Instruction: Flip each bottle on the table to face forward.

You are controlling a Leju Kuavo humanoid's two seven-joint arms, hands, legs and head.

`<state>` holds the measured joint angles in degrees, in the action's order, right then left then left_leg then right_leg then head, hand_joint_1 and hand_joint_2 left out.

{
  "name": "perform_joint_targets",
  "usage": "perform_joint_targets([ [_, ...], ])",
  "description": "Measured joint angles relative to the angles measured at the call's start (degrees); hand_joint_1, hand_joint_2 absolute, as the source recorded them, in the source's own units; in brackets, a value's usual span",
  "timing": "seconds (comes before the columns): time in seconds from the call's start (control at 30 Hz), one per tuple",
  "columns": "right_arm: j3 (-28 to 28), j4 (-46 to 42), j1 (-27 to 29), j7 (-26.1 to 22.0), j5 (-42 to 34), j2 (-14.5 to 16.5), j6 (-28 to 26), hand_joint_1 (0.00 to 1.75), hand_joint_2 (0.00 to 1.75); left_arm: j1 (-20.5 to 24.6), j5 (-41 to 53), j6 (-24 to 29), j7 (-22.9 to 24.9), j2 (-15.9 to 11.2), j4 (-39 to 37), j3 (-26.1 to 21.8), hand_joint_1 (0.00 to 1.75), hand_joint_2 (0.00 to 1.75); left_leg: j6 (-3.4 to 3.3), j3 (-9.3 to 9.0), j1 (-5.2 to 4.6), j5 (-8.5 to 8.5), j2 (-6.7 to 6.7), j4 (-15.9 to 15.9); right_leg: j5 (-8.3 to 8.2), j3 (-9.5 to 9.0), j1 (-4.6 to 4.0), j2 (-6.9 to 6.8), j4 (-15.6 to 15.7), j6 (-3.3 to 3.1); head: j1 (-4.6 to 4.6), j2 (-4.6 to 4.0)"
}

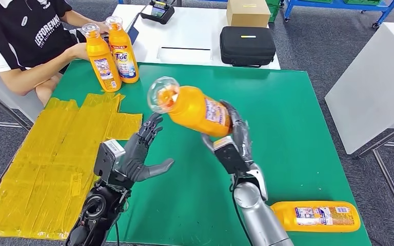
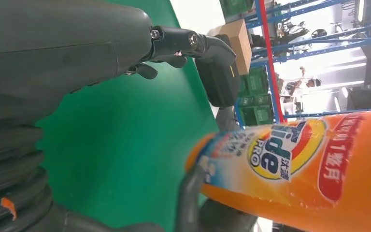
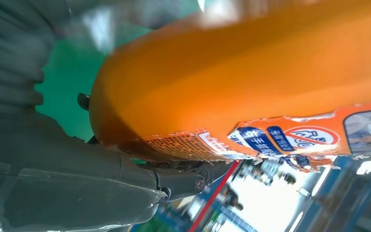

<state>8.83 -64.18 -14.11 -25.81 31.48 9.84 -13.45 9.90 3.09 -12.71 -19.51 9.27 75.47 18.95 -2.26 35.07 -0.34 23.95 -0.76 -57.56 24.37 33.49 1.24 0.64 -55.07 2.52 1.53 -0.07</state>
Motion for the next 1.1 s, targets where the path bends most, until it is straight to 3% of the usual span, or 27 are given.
perform_joint_targets([
  [0.53,9.78,7.65,-1.53,0.74,0.15,2.07,2.50,1.75,1.75,2.75,-3.13,0.65,0.75,0.07,-0.08,1.09,0.00,1.75,0.00,0.01,0.00,0.00,0.00,0.00,0.00,0.03,0.00,0.00,0.00,0.00,-0.01,0.00],
  [0.9,12.41,11.27,-2.18,0.69,0.14,2.33,1.78,1.75,1.75,2.76,-3.13,2.42,0.43,0.07,-0.12,1.08,0.01,1.75,0.00,0.03,0.00,0.00,0.00,0.00,0.00,0.05,0.01,0.00,0.00,0.00,-0.01,0.00],
  [1.03,12.91,12.13,-2.68,0.74,0.11,2.37,1.74,1.75,1.75,2.75,-4.12,3.07,0.36,0.07,-0.22,1.03,1.74,1.75,0.00,0.03,0.00,0.00,0.00,0.00,0.00,0.05,0.00,0.01,0.00,0.00,-0.01,0.00],
  [1.1,13.12,12.48,-2.97,0.79,0.11,2.38,1.74,1.75,1.75,2.73,-4.96,3.46,0.26,0.07,-0.23,0.99,1.75,1.75,0.00,0.03,0.00,0.00,0.00,0.00,0.00,0.05,0.00,0.01,0.00,0.00,-0.01,0.00],
])
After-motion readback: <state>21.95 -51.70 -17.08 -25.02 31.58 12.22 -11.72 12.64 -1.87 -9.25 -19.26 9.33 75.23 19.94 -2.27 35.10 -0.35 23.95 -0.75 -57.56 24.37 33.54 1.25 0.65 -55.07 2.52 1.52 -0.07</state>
